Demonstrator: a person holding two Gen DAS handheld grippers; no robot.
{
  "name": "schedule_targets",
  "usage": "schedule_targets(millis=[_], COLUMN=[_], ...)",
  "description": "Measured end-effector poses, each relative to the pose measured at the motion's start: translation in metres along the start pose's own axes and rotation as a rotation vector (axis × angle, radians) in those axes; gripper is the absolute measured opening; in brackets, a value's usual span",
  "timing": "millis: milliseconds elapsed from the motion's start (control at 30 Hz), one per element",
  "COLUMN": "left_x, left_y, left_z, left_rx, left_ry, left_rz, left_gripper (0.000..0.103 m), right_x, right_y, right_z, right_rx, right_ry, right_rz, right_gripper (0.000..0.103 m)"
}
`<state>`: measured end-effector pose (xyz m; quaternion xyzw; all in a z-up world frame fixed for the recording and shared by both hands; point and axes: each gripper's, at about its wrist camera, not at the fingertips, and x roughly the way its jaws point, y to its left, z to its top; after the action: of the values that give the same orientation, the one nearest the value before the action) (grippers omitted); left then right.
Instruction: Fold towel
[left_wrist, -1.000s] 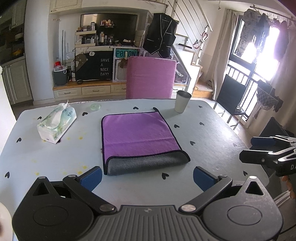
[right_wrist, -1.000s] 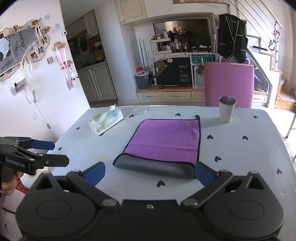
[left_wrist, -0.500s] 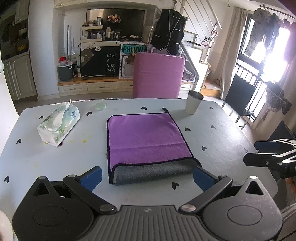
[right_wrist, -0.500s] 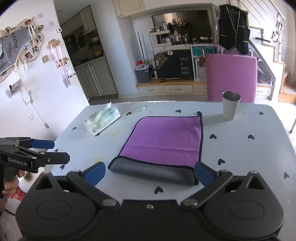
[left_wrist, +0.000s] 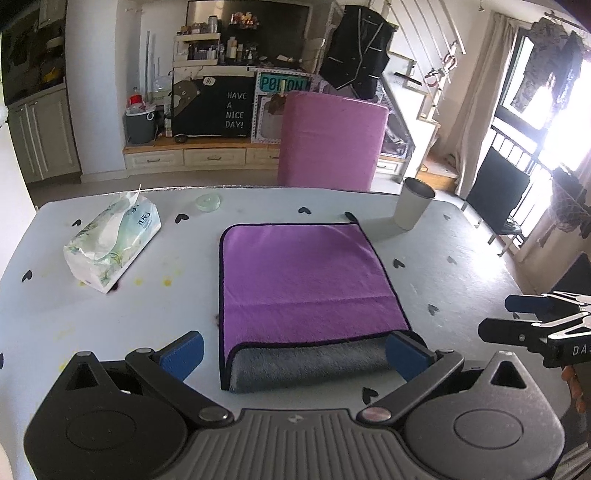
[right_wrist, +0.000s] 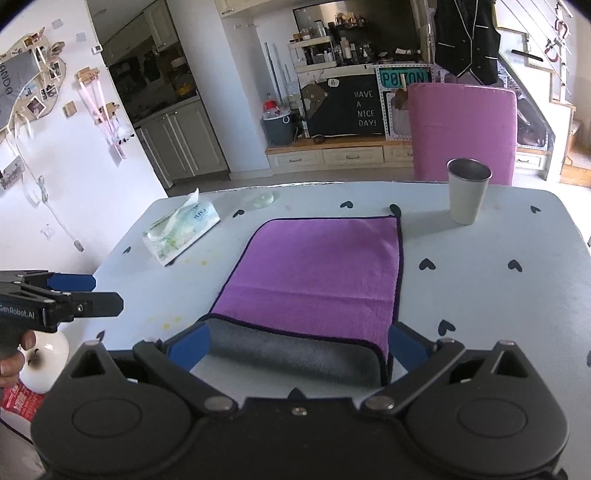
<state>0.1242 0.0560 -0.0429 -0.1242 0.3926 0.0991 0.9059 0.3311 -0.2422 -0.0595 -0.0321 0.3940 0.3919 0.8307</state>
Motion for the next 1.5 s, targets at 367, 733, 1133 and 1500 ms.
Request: schedule_targets(millis=[367, 733, 1133, 1500], left_x=[0.056, 0.109, 0.147, 0.164], left_y=[0.014, 0.032, 0.052, 0.057], left_z=[0.013, 0.013, 0.001, -0.006], left_rx=[-0.02, -0.038, -0.092, -0.092], left_ry=[0.018, 0.076, 0.213, 0.3], left_rz=[0.042, 0.046, -0.001, 0.023], left_gripper=[0.103, 0.095, 0.057, 0.036], right_x=[0.054, 0.101, 0.134, 0.144], right_y=[-0.031, -0.059, -0.079, -0.097], right_z=[0.006, 0.004, -0.005, -0.007], right_rx=[0.004, 0.074, 0.097, 0.216], right_ry=[0.011, 0.063, 0.176, 0.262], right_rz=[-0.047, -0.084, -0.057, 0.0], right_gripper=[0.102, 0.102, 0.102, 0.05])
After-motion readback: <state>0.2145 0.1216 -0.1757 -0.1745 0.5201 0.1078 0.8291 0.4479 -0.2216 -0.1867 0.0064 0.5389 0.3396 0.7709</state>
